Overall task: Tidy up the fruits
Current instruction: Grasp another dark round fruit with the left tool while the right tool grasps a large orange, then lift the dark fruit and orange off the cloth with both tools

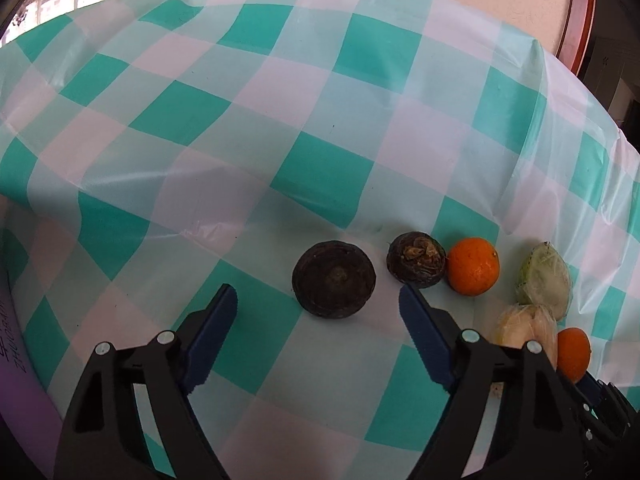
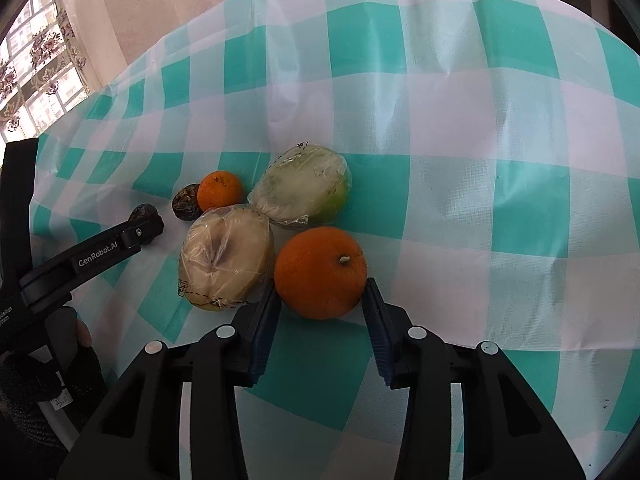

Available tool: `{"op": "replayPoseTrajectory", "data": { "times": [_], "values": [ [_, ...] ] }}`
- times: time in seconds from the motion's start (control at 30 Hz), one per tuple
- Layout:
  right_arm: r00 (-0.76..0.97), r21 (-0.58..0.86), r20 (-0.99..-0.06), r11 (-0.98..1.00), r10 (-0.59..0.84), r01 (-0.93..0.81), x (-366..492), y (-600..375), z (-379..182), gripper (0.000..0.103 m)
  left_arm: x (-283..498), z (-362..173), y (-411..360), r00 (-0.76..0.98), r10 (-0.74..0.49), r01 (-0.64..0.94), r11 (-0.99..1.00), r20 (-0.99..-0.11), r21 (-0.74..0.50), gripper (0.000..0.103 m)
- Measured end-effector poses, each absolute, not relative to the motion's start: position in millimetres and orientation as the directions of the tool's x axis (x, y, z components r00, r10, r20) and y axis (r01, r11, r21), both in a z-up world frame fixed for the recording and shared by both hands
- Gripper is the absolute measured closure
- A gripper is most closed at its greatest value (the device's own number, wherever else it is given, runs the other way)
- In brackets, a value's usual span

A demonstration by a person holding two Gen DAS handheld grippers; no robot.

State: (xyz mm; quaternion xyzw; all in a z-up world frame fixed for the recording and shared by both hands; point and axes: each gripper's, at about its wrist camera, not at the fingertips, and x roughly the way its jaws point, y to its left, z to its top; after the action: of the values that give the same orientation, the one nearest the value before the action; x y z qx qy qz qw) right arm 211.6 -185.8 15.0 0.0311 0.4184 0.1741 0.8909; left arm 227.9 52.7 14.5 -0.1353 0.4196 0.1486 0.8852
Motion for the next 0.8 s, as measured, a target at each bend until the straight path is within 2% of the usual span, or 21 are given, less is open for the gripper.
{"op": "replayPoseTrajectory", "data": {
  "times": [0.07, 0.13, 0.2, 0.23, 0.27, 0.43, 0.8],
  "values": [
    [0.587, 0.240, -0.725, 0.931, 0.360, -0.275, 212.4, -191.5, 14.2, 0.062, 235.3, 15.2, 52.6, 0.598, 0.169, -0.384, 0.919, -0.784, -0.095, 0.025],
    [0.587, 0.257, -0.721, 0.928, 0.369, -0.268, 213.0, -193.7, 13.8, 0.062, 240.6, 16.2, 51.4, 0.589, 0.186, -0.386, 0.919, -0.786, -0.072, 0.030],
    [0.588, 0.257, -0.720, 0.929, 0.368, -0.267, 212.4, -193.0, 14.4, 0.062, 241.5, 18.2, 50.7, 0.592, 0.193, -0.388, 0.919, -0.783, -0.067, 0.042],
    [0.588, 0.257, -0.720, 0.929, 0.368, -0.267, 212.3, -192.9, 14.8, 0.062, 241.2, 19.7, 51.6, 0.602, 0.180, -0.383, 0.920, -0.778, -0.084, 0.056],
    [0.588, 0.262, -0.719, 0.928, 0.372, -0.266, 212.0, -193.3, 15.1, 0.062, 240.3, 20.5, 53.9, 0.613, 0.163, -0.380, 0.919, -0.773, -0.107, 0.062],
    [0.590, 0.277, -0.715, 0.926, 0.377, -0.255, 211.4, -194.8, 15.9, 0.062, 230.0, 26.5, 71.1, 0.676, 0.095, -0.385, 0.891, -0.731, -0.240, 0.062],
    [0.596, 0.306, -0.702, 0.921, 0.389, -0.242, 210.4, -200.1, 16.1, 0.062, 207.8, 36.0, 58.3, 0.718, 0.039, -0.310, 0.912, -0.695, -0.270, 0.063]
  ]
}}
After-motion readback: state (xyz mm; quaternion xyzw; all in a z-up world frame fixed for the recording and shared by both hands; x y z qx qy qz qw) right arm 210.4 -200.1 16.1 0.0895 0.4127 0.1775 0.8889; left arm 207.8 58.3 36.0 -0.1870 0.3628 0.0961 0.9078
